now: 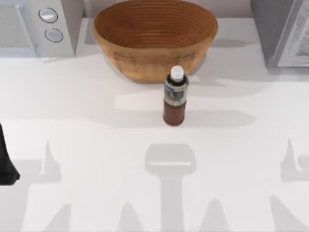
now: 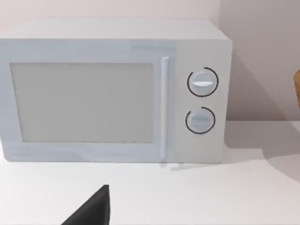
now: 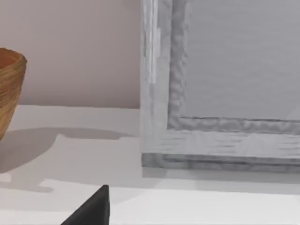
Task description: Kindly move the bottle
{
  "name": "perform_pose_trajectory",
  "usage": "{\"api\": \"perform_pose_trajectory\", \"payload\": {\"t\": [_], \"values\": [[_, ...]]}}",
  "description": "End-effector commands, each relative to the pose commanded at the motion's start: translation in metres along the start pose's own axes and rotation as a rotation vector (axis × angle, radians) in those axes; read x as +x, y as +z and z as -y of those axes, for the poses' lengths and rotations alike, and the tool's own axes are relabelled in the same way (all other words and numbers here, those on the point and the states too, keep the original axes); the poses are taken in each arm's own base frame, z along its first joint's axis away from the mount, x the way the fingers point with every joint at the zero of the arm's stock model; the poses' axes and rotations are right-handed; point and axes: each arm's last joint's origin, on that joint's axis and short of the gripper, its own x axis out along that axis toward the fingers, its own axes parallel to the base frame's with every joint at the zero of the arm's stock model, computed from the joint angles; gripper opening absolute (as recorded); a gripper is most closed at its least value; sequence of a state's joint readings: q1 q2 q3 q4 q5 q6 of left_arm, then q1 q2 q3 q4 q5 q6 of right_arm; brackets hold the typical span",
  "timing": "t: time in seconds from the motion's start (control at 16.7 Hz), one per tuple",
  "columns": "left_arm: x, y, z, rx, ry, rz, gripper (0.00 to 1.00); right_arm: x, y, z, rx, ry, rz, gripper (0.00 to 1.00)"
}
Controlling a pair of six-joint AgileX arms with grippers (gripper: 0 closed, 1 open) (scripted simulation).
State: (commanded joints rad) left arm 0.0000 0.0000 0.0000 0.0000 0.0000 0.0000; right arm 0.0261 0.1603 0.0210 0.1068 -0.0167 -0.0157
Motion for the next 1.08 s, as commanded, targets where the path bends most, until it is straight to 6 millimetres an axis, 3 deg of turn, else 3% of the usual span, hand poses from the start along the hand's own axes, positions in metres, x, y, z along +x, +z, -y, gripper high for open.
{"api": "perform_pose_trajectory", "payload": {"t": [0.3,0.6,0.84,1.08], "values": [[0.000,0.000,0.000,0.000,0.000,0.000,1.00,0.021,0.020,-0.009,-0.005,0.097,0.024,1.00],[0.000,0.000,0.000,0.000,0.000,0.000,1.00,0.059,0.034,-0.024,0.001,0.223,0.049,1.00],[0.000,0.000,0.000,0.000,0.000,0.000,1.00,0.094,0.028,-0.043,0.008,0.329,0.053,1.00],[0.000,0.000,0.000,0.000,0.000,0.000,1.00,0.127,0.008,-0.066,0.014,0.434,0.054,1.00]]}}
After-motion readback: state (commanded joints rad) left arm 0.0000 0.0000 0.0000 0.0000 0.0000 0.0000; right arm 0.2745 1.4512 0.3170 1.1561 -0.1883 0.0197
